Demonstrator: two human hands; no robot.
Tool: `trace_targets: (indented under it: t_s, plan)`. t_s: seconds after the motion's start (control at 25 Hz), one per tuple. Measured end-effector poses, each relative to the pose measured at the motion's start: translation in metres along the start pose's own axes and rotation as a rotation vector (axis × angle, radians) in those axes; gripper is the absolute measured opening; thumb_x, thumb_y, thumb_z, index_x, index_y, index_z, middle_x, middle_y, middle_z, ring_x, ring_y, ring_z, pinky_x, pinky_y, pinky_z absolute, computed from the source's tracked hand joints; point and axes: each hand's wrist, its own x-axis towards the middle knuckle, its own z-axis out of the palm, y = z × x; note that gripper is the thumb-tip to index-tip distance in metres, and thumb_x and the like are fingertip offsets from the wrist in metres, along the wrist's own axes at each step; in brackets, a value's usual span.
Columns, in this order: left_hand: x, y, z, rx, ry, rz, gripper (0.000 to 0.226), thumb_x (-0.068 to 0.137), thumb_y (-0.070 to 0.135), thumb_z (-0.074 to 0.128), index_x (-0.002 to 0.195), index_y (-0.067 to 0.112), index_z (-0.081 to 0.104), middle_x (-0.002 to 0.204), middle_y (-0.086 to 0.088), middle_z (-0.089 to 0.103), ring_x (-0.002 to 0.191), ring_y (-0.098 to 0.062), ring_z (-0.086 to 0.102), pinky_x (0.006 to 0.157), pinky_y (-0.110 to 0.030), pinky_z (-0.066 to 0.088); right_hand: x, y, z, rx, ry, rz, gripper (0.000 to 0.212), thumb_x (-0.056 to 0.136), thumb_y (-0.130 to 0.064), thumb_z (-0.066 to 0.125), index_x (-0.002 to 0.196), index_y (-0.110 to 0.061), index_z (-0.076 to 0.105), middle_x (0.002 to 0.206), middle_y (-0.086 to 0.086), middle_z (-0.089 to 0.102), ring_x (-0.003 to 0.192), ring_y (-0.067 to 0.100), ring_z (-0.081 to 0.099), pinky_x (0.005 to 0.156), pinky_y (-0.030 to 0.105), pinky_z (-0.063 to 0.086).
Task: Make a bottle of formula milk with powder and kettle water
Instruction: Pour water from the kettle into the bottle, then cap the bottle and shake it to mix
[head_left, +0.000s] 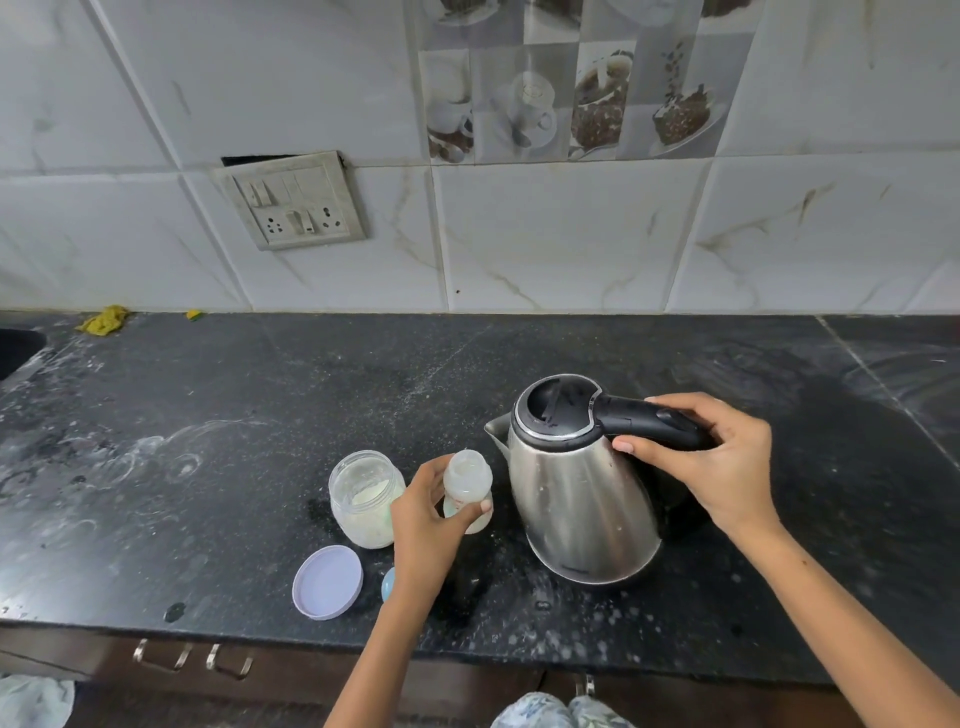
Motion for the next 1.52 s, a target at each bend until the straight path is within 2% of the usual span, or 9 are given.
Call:
trace_targets:
  t_s: [0.16, 0.44, 0.64, 0.8, 0.96, 1.08, 1.2, 1.4, 1.52]
  plan:
    - [-0.004, 0.003, -0.009, 0.009, 0.008, 0.038, 0.056, 0.062, 0.005, 0.087, 0.107, 0.025, 0.061, 0.104, 0.015, 0.069, 0.101, 0.003, 0.063, 0.089, -0.017, 0.049, -0.020, 0.019, 0.009, -0.011, 0.130, 0.026, 0.045, 0.064, -0.044, 0.087, 0.099, -0.022, 0.069, 0.093, -0.010, 0.074, 0.087, 0.009, 0.071, 0.076, 0.021, 0.056]
    - [-0.014, 0.014, -0.031, -0.011, 0.014, 0.102, 0.054, 0.062, 0.003, 0.086, 0.105, 0.025, 0.063, 0.103, 0.011, 0.071, 0.099, 0.005, 0.064, 0.085, -0.005, 0.047, -0.032, 0.023, 0.025, -0.103, 0.119, 0.062, 0.047, 0.074, -0.041, 0.079, 0.106, -0.015, 0.057, 0.099, -0.005, 0.066, 0.093, 0.010, 0.065, 0.081, 0.038, 0.054]
    - [-0.024, 0.017, -0.064, 0.040, 0.070, 0.111, 0.058, 0.058, 0.013, 0.090, 0.102, 0.038, 0.063, 0.095, 0.024, 0.069, 0.098, 0.003, 0.064, 0.083, -0.014, 0.046, -0.033, -0.014, 0.044, -0.383, 0.130, -0.342, 0.046, 0.080, -0.029, 0.077, 0.114, -0.007, 0.054, 0.128, 0.010, 0.055, 0.122, 0.021, 0.052, 0.103, 0.039, 0.039]
    - [-0.033, 0.013, -0.099, 0.056, 0.083, 0.145, 0.063, 0.058, 0.015, 0.090, 0.098, 0.053, 0.060, 0.095, 0.034, 0.068, 0.094, 0.008, 0.064, 0.077, -0.007, 0.048, -0.077, -0.038, 0.117, -0.323, -0.114, -0.398, 0.033, 0.089, -0.028, 0.069, 0.117, -0.012, 0.061, 0.130, 0.003, 0.059, 0.125, 0.014, 0.051, 0.111, 0.040, 0.031]
    - [-0.044, -0.005, -0.128, 0.006, 0.088, 0.129, 0.058, 0.061, 0.018, 0.089, 0.106, 0.043, 0.063, 0.103, 0.024, 0.070, 0.099, 0.001, 0.066, 0.085, -0.023, 0.050, -0.135, -0.021, 0.181, -0.512, -0.515, -0.161, 0.049, 0.090, -0.040, 0.063, 0.132, -0.017, 0.056, 0.143, 0.005, 0.049, 0.135, 0.021, 0.043, 0.116, 0.052, 0.027]
    - [-0.050, -0.019, -0.137, -0.010, 0.067, 0.122, 0.058, 0.062, 0.019, 0.089, 0.110, 0.040, 0.063, 0.105, 0.022, 0.070, 0.101, 0.000, 0.065, 0.086, -0.024, 0.050, -0.158, -0.013, 0.210, -0.527, -0.656, -0.064, 0.057, 0.087, -0.044, 0.064, 0.136, -0.020, 0.050, 0.146, 0.003, 0.045, 0.138, 0.018, 0.039, 0.119, 0.045, 0.018]
    - [-0.053, -0.027, -0.137, -0.027, 0.041, 0.125, 0.057, 0.062, 0.020, 0.088, 0.108, 0.041, 0.063, 0.104, 0.022, 0.070, 0.099, 0.001, 0.066, 0.083, -0.016, 0.051, -0.164, -0.012, 0.220, -0.508, -0.599, -0.076, 0.049, 0.078, -0.021, 0.077, 0.122, -0.011, 0.060, 0.125, 0.004, 0.062, 0.119, 0.023, 0.059, 0.111, 0.050, 0.037]
    - [-0.043, -0.042, -0.115, -0.094, -0.069, 0.095, 0.059, 0.060, 0.013, 0.089, 0.107, 0.037, 0.064, 0.103, 0.023, 0.070, 0.098, 0.003, 0.066, 0.083, -0.007, 0.047, -0.157, -0.010, 0.191, -0.417, -0.387, 0.150, 0.042, 0.089, -0.005, 0.066, 0.127, -0.010, 0.049, 0.128, 0.005, 0.051, 0.115, 0.024, 0.055, 0.096, 0.032, 0.044]
    - [-0.037, -0.048, -0.094, -0.116, -0.165, 0.091, 0.058, 0.062, 0.011, 0.088, 0.108, 0.035, 0.062, 0.104, 0.019, 0.071, 0.102, -0.001, 0.065, 0.090, -0.017, 0.050, -0.144, -0.020, 0.171, -0.283, -0.167, 0.216, 0.043, 0.090, -0.003, 0.066, 0.129, -0.006, 0.047, 0.128, 0.006, 0.051, 0.115, 0.022, 0.055, 0.092, 0.032, 0.050]
